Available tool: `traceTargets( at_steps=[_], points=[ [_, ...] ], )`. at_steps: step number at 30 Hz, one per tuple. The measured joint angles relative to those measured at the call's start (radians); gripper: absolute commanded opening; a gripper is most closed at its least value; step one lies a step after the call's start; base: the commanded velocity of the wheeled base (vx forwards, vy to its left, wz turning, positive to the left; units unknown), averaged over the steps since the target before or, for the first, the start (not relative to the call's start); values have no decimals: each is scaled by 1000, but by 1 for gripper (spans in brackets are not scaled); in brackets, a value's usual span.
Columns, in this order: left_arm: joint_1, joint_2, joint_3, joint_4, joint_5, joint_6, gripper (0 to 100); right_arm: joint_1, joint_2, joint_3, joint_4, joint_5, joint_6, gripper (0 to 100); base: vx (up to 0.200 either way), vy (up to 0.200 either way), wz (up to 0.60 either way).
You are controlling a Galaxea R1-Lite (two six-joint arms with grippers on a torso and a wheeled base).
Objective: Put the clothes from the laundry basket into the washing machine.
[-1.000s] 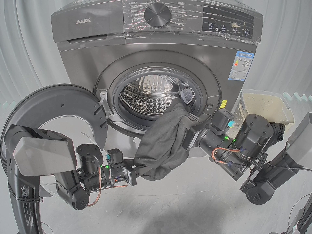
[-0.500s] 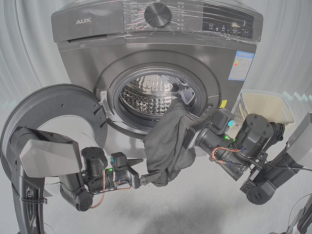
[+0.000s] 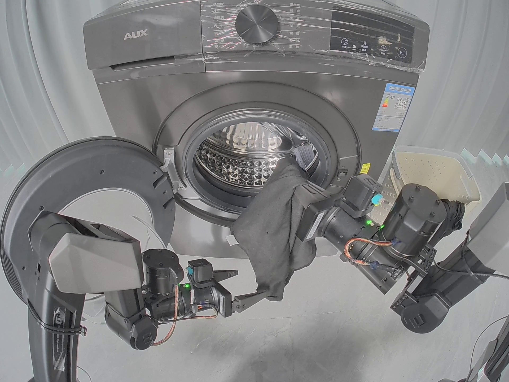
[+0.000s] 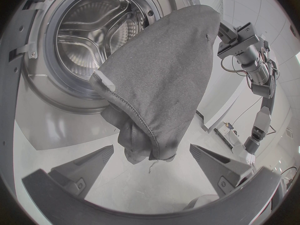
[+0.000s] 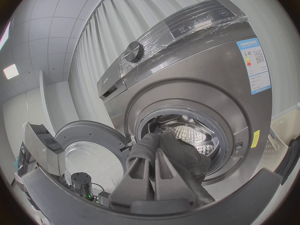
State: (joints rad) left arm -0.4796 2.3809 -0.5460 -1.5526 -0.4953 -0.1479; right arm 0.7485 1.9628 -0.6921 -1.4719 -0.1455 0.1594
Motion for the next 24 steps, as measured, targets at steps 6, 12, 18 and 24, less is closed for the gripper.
traceTargets(
  at_steps=[6,12,18,24],
  points=[
    [-23,13,-27,0,-1,0,100,0,3,0,0,0,1,0,0,0,0],
    [-46,20,-52,0,-1,-2,100,0,5,1,0,0,1,0,0,0,0],
    [-73,35,-78,0,6,-2,100,0,7,1,0,-1,2,0,0,0,0],
    [-82,77,-129,0,76,6,100,9,9,1,0,-3,3,0,0,0,0]
  ],
)
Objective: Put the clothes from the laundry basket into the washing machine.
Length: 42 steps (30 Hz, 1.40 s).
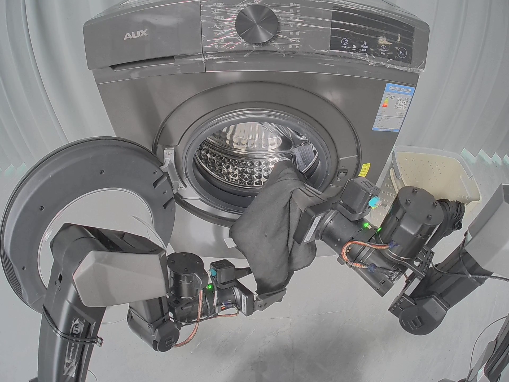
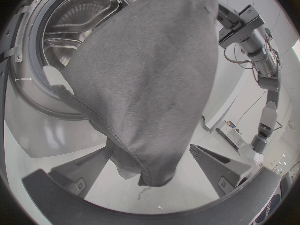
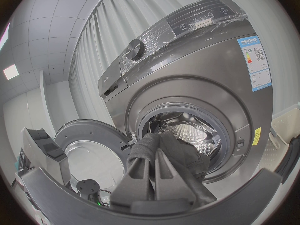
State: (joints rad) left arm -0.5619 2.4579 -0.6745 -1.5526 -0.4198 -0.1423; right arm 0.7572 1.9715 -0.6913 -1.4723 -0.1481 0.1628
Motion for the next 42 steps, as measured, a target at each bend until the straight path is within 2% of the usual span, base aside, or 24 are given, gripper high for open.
traceTargets(
  at_steps=[1,11,21,25,31,32,36,42],
  points=[
    [0,8,-10,0,15,0,0,1,0,0,0,0,0,0,0,0,0],
    [8,14,-41,0,51,-4,0,2,0,7,-1,-2,0,0,0,0,0],
    [14,-159,113,0,38,-1,0,-30,7,7,0,0,0,0,0,0,0],
    [24,-264,205,0,-3,-2,0,-48,12,6,0,1,1,0,0,0,0],
    [40,-423,344,0,-122,-4,0,-63,26,9,0,2,1,0,0,0,0],
    [40,-441,360,0,-133,-5,0,-63,29,10,0,2,1,100,0,0,0],
    [49,-503,404,0,-151,-7,0,-59,47,11,1,3,1,100,0,0,0],
    [70,-550,383,1,-151,-13,0,-52,79,30,9,2,5,100,0,0,0]
  ],
)
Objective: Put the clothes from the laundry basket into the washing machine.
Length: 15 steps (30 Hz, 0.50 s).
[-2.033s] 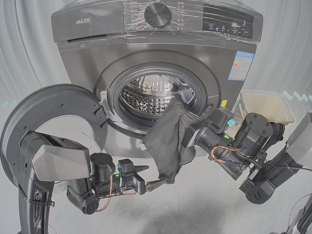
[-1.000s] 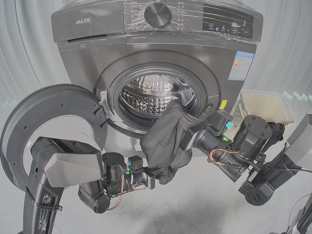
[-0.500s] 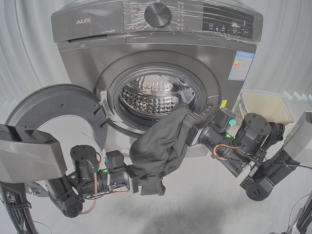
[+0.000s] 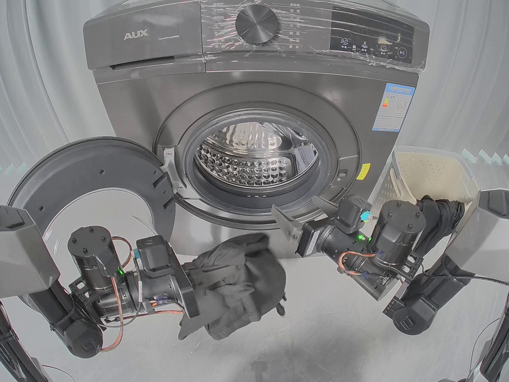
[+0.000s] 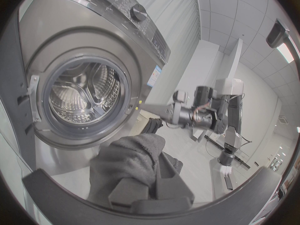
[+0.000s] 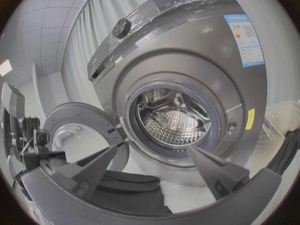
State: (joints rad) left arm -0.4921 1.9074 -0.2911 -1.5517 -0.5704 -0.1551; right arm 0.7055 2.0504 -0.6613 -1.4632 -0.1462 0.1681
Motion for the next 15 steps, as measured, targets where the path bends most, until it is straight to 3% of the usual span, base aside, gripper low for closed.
traceTargets(
  at_steps=[8,15],
  points=[
    [23,-22,-78,-2,47,-51,0,15,24,122,1,12,5,100,0,0,0],
    [28,-21,-95,-1,57,-56,0,35,31,185,-9,34,7,100,0,0,0]
  ],
)
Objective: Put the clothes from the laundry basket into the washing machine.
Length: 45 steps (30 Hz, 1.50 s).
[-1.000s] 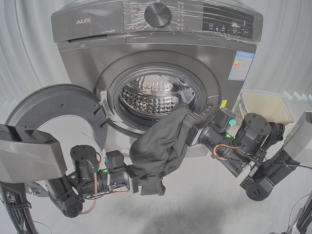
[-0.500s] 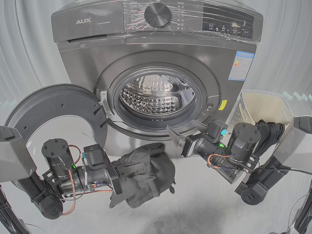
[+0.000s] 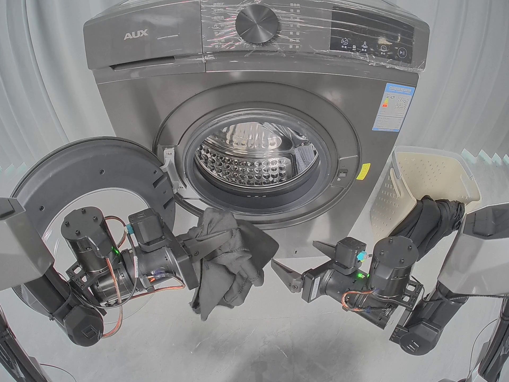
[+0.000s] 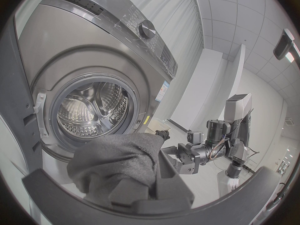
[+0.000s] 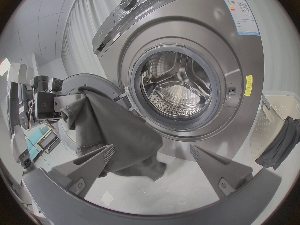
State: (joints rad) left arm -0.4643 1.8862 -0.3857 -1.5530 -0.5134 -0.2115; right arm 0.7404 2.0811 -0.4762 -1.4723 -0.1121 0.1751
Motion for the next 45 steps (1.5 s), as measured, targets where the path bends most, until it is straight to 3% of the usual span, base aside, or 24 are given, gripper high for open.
traceTargets(
  at_steps=[5,10,19,31,32,45],
  points=[
    [1,4,-3,0,1,0,0,25,-1,15,-3,19,1,100,0,0,0],
    [7,16,-13,0,20,0,0,62,-1,64,-49,80,0,100,0,0,0],
    [8,30,-24,0,32,-1,0,115,3,80,-67,126,0,100,0,0,0],
    [5,31,-22,0,32,-2,0,111,83,-62,-69,106,-8,100,0,0,0],
    [4,30,-21,0,32,-2,0,109,91,-74,-69,105,-9,0,0,0,0],
    [4,29,-19,0,32,-3,0,115,126,-120,-69,104,-1,0,0,0,0]
  ],
)
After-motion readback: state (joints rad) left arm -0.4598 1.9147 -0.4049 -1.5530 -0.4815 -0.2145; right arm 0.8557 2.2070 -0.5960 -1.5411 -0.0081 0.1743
